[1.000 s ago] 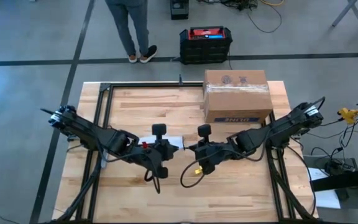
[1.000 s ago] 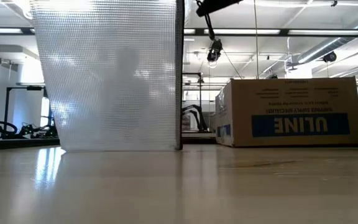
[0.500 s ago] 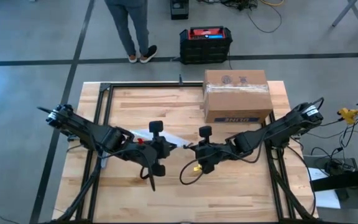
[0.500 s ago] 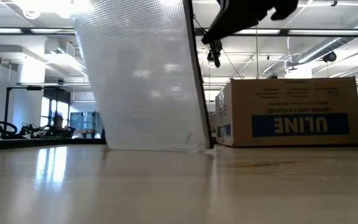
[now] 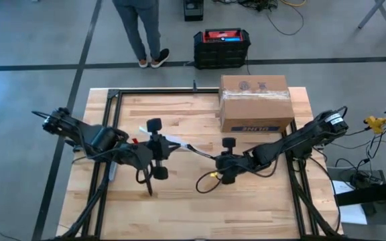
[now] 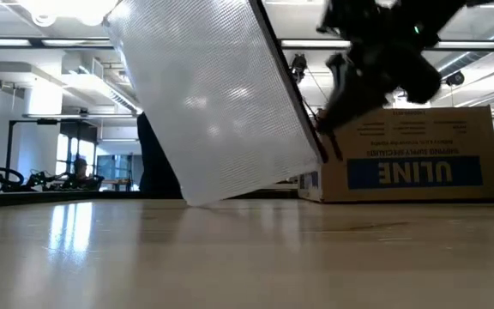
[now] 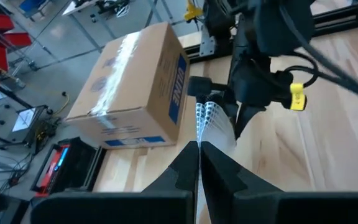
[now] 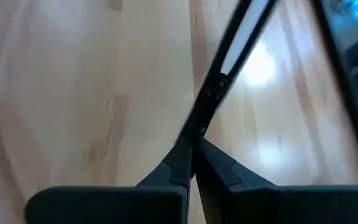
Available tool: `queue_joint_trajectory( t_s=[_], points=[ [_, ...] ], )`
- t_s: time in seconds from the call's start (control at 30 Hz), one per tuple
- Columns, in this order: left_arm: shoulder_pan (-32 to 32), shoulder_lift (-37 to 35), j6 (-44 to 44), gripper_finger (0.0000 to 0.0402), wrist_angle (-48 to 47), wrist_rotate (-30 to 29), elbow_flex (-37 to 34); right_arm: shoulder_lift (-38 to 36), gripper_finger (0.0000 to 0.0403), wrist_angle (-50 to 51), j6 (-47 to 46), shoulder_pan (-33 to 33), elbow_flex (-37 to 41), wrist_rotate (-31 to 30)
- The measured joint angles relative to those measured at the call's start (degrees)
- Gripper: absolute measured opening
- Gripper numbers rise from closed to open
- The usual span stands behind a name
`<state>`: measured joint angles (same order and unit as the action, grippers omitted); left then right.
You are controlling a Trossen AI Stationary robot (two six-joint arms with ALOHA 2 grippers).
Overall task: Unpack boxes
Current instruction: Open the white zip bag
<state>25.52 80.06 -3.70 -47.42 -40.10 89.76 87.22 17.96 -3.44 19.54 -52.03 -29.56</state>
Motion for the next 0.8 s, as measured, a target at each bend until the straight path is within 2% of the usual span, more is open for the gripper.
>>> queue_joint_trajectory(
  t_s=[0.17,0.33,0.43,0.53,0.67,0.8],
  points=[
    [0.0,-1.2,-1.4,0.0,-0.6,0.0,-1.4,0.0,0.0,1.5,-4.2,-0.1,4.1,0.1],
    [0.0,-2.3,-5.6,0.0,-2.8,-0.1,-4.0,0.0,0.0,10.2,-6.5,-0.1,4.7,-1.2],
    [0.0,-2.9,-7.5,0.0,-1.3,-0.2,-7.0,-0.1,0.0,9.6,-6.0,-0.1,4.7,-2.5],
    [0.0,-2.8,-7.7,0.0,6.5,0.0,-12.5,-0.1,0.0,3.2,-2.9,-0.1,4.7,-1.8],
    [-0.2,-1.7,-6.3,0.0,23.3,0.1,-23.1,-0.1,0.0,-7.3,2.8,-0.1,4.7,1.2],
    [-0.7,-0.4,-9.7,0.0,37.1,0.3,-34.2,-0.2,0.0,-10.8,5.9,-0.1,4.7,3.0]
  ],
)
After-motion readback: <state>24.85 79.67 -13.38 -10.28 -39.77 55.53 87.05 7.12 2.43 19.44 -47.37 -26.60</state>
